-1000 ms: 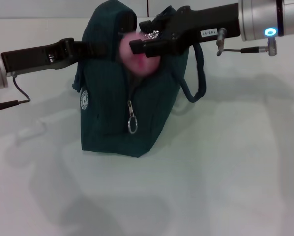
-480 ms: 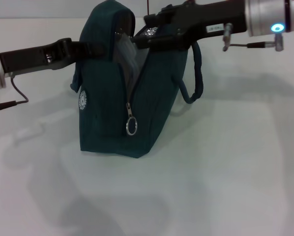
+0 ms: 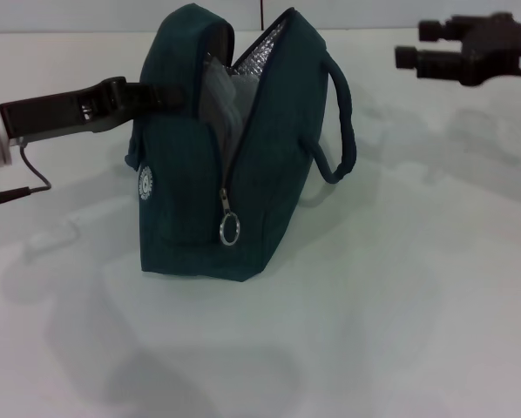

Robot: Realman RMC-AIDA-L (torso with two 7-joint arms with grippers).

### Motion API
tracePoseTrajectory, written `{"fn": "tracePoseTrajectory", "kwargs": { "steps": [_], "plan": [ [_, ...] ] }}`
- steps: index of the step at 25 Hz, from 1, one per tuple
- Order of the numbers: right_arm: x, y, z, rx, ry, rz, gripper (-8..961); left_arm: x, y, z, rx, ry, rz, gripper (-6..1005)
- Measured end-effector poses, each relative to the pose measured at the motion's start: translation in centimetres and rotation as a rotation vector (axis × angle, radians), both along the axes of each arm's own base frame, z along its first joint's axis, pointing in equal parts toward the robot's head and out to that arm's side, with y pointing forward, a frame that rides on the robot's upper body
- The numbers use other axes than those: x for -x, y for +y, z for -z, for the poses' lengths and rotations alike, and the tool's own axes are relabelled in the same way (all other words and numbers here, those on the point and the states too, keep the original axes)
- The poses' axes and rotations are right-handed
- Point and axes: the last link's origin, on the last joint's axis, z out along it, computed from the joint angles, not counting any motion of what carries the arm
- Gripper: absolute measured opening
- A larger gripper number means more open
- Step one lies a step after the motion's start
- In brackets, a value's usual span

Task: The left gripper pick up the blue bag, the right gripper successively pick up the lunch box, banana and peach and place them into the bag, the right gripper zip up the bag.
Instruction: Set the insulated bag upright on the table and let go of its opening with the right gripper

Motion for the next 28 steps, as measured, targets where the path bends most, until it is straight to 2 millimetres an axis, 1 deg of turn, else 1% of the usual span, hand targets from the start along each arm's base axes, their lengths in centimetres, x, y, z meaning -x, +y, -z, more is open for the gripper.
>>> {"fn": "tracePoseTrajectory", "kwargs": {
  "steps": [2, 5, 11, 14, 20, 23, 28],
  "plan": [
    [-1.9, -0.4, 0.2, -0.01, -0.01, 0.025, 614, 0.0, 0.0, 0.1, 0.001, -0.001, 0.0, 39],
    [-2.3, -0.5, 1.1, -0.01, -0.018, 0.017, 613, 0.0, 0.0, 0.1, 0.001, -0.001, 0.001, 39],
    [-1.4, 0.6, 3.9, -0.012, -0.054, 0.009, 612, -0.2, 0.0, 0.2, 0.005, -0.001, 0.006, 39],
    [-0.7, 1.3, 5.0, 0.002, -0.063, 0.001, 611, -0.2, 0.1, 0.2, 0.004, -0.002, 0.006, 39],
    [0.8, 2.3, 5.9, 0.012, -0.068, -0.011, 609, -0.1, 0.0, 0.4, 0.004, -0.004, 0.008, 39],
    [1.6, 2.8, 6.7, 0.03, -0.078, -0.013, 608, -0.1, 0.1, 0.5, 0.005, -0.006, 0.009, 39],
    [2.1, 3.3, 8.0, 0.041, -0.13, -0.01, 605, -0.2, 0.1, 0.6, 0.004, -0.006, 0.013, 39]
  ]
}}
